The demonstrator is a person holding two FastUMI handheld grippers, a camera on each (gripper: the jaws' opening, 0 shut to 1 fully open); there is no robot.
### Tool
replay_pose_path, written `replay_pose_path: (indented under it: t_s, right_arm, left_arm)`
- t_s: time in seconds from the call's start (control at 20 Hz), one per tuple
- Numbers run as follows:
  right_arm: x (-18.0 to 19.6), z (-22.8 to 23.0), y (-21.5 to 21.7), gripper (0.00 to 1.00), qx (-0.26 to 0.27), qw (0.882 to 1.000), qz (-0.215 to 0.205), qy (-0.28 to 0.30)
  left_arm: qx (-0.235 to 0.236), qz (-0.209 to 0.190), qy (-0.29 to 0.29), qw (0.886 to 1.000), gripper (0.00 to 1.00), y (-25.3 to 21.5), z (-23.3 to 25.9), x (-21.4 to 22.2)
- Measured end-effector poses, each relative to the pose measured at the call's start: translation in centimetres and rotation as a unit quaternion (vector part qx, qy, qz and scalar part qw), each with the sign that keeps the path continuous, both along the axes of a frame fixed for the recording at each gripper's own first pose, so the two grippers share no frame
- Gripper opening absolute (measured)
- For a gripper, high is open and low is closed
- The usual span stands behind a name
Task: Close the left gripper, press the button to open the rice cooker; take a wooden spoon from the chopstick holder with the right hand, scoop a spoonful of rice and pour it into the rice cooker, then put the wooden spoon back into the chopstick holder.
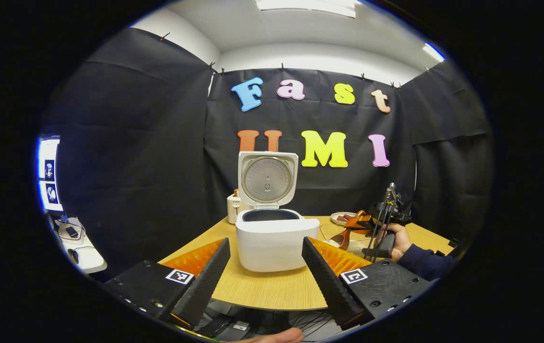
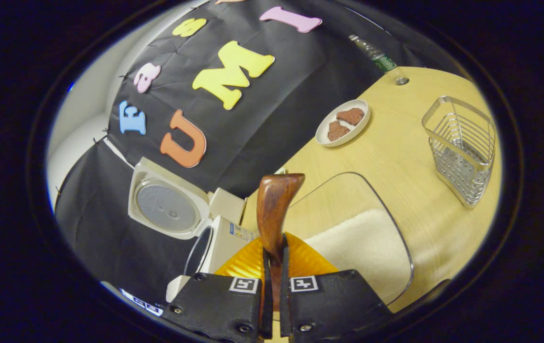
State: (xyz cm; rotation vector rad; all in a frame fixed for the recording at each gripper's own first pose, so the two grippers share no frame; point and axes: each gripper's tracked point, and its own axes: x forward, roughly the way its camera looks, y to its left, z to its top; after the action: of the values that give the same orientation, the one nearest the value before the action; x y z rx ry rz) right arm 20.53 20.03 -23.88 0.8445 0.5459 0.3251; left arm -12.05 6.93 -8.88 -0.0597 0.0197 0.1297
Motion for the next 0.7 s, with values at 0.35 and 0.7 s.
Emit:
replay_pose_path:
  t_s: [0.35, 0.7]
  right_arm:
    - [0.1, 1.9, -6.2, 0.11, 0.077, 0.995, -0.065, -0.029]
    - [-0.1, 5.7, -10.8, 0.10, 0.355, 0.927, -0.119, -0.020]
  left_arm:
    - [-0.002, -0.010, 0.009, 1.000, 0.96, -1.2, -0.4, 0.8]
    - [-0.029, -0.027, 0.008, 0.999, 0.96, -2.5, 0.1, 0.8]
